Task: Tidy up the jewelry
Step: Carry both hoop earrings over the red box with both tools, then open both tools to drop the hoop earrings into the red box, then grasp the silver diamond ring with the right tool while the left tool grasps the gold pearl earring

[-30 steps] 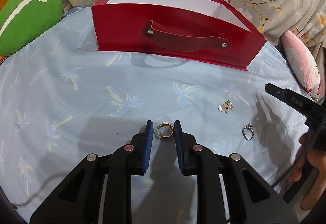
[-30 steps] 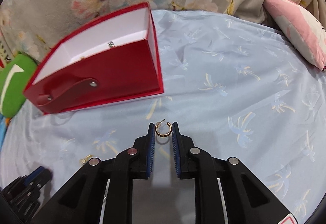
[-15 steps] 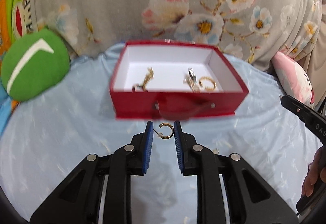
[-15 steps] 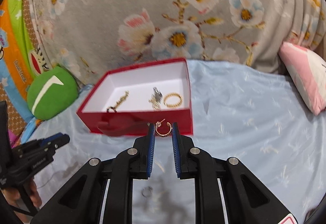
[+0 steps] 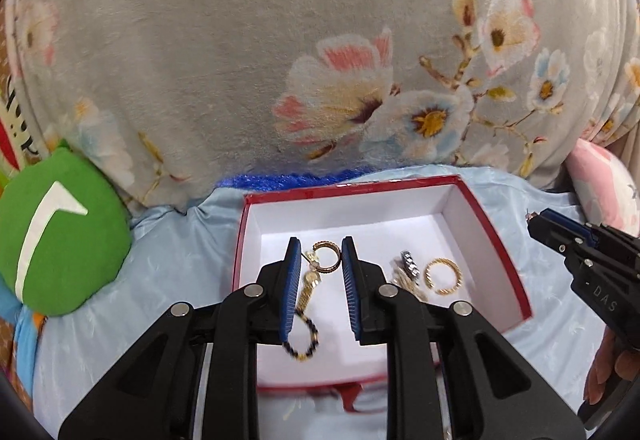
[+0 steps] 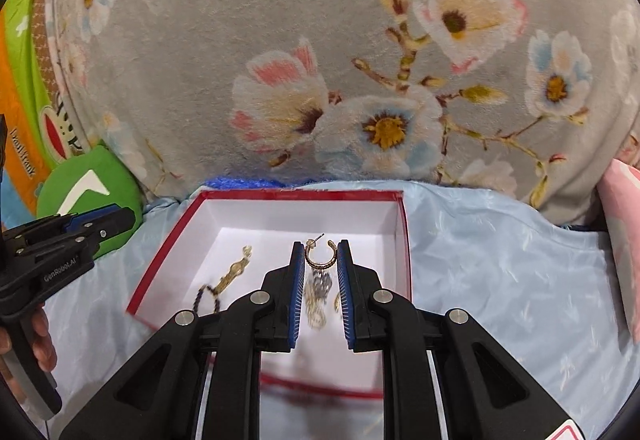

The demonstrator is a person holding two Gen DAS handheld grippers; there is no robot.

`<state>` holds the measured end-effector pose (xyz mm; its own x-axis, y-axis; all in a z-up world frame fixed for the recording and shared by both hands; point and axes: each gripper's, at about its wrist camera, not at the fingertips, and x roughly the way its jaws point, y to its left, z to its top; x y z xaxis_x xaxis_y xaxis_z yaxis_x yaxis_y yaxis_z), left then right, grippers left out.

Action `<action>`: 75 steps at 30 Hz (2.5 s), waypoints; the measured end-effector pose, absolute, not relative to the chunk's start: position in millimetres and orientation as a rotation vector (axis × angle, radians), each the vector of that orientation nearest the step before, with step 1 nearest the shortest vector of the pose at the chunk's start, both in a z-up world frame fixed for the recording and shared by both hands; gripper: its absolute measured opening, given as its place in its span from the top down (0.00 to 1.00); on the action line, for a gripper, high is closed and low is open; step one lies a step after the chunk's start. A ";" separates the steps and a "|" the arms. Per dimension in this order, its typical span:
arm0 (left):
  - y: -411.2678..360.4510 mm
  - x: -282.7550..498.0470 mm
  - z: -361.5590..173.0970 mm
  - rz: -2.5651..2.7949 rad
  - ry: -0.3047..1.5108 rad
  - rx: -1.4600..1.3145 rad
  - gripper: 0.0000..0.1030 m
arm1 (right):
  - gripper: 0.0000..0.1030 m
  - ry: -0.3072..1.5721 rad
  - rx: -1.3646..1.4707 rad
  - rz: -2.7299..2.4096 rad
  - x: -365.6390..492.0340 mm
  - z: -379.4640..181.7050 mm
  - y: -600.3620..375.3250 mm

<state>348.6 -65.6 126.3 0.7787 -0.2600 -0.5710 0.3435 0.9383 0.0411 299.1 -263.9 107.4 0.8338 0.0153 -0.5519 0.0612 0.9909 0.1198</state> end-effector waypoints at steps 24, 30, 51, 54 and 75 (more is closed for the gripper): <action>-108.0 476.7 42.7 -0.227 0.740 0.170 0.80 | 0.85 0.795 0.131 -0.058 429.1 15.5 -260.9; -96.0 492.5 27.9 -0.199 0.806 0.105 0.67 | 0.84 0.812 0.118 -0.046 430.8 13.4 -257.1; -74.2 488.3 31.6 -0.168 0.785 -0.003 0.62 | 0.82 0.644 0.096 -0.051 403.5 33.5 -255.1; -63.8 454.5 47.8 -0.174 0.675 -0.026 0.61 | 0.60 0.511 0.025 -0.039 360.6 50.2 -240.2; -3.0 189.2 -25.6 -0.294 0.882 0.058 0.51 | 0.61 0.885 0.122 0.042 124.7 -64.2 -207.9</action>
